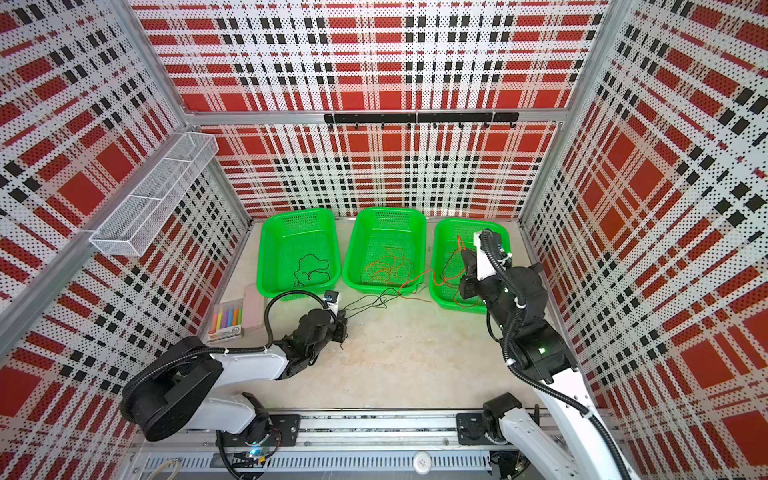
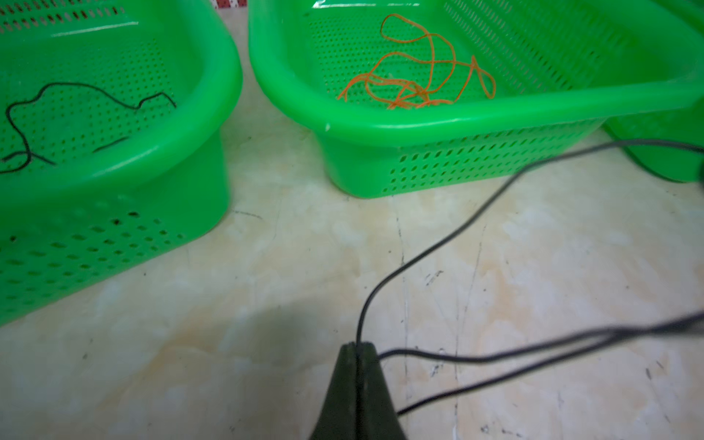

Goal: Untangle and sort cables by color
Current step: Untie the cable.

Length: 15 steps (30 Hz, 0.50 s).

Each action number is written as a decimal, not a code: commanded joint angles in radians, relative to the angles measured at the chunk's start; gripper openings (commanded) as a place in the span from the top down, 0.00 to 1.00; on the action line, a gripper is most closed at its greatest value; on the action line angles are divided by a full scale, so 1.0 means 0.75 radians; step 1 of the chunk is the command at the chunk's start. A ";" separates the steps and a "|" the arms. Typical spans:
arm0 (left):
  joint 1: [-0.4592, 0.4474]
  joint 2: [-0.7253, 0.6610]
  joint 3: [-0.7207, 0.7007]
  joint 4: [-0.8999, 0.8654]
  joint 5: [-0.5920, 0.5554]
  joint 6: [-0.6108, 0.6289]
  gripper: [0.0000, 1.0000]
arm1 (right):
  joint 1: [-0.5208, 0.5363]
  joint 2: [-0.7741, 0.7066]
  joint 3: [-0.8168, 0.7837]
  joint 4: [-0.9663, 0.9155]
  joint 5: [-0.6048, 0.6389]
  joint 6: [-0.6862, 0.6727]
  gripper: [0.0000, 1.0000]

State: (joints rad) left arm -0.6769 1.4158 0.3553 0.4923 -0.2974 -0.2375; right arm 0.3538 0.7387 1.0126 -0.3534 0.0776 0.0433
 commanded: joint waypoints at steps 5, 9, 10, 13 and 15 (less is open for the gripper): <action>0.029 0.026 -0.008 -0.071 -0.051 -0.056 1.00 | -0.060 -0.008 0.052 -0.057 0.036 -0.069 1.00; 0.033 0.035 -0.003 -0.084 -0.054 -0.067 1.00 | -0.067 -0.007 0.064 -0.047 0.042 -0.090 1.00; 0.036 0.038 -0.003 -0.085 -0.059 -0.075 1.00 | -0.068 -0.005 0.073 -0.046 0.035 -0.095 1.00; 0.049 0.058 0.008 -0.097 -0.060 -0.090 1.00 | -0.073 0.006 0.118 -0.051 0.033 -0.100 1.00; 0.050 0.071 0.021 -0.101 -0.047 -0.080 1.00 | -0.076 0.003 0.138 -0.028 -0.008 -0.082 1.00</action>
State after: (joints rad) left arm -0.6479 1.4506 0.3561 0.4339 -0.3229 -0.2890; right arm 0.3065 0.7521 1.0698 -0.4004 0.0933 -0.0071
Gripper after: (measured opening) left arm 0.049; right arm 0.055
